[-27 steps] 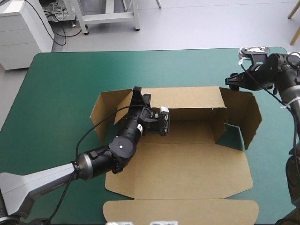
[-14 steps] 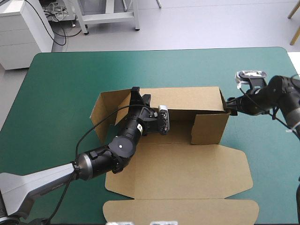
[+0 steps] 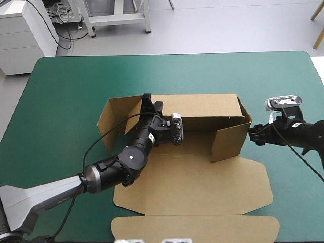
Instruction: Fold the box
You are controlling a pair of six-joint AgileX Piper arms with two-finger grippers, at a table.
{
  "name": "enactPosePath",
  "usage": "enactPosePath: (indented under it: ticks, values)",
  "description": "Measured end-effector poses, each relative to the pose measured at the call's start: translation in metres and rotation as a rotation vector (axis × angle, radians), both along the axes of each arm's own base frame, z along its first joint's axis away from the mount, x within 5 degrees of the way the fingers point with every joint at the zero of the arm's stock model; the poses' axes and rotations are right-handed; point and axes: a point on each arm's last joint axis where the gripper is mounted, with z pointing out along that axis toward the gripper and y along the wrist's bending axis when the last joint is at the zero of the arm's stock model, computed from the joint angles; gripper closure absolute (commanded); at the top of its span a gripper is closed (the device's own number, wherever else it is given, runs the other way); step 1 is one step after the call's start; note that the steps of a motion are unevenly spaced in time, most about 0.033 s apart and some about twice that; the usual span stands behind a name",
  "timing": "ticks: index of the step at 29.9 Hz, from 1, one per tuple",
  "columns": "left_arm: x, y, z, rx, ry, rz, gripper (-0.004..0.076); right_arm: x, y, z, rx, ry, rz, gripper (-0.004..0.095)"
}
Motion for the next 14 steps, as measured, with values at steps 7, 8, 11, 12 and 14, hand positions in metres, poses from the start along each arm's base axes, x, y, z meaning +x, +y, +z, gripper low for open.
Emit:
enactPosePath:
  ticks: [7, 8, 11, 12, 14]
  values:
    - [0.001, -0.001, -0.001, 0.009, -0.007, -0.003, 0.0731, -0.001, 0.008, 0.002, -0.008, -0.044, 0.152, 0.0172]
    - [0.001, -0.001, -0.001, 0.010, -0.008, -0.004, 0.0731, -0.001, 0.009, 0.002, -0.012, -0.042, 0.170, 0.0172]
    - [0.001, -0.001, -0.001, 0.010, -0.008, -0.003, 0.0731, 0.000, 0.010, -0.003, -0.016, -0.015, 0.214, 0.0172]
    - [0.001, -0.001, -0.001, 0.011, -0.007, -0.003, 0.0731, 0.000, 0.011, -0.004, -0.019, -0.008, 0.226, 0.0172]
    - [0.001, -0.001, -0.001, 0.011, -0.007, -0.003, 0.0731, 0.003, 0.010, -0.009, -0.024, 0.008, 0.243, 0.0172]
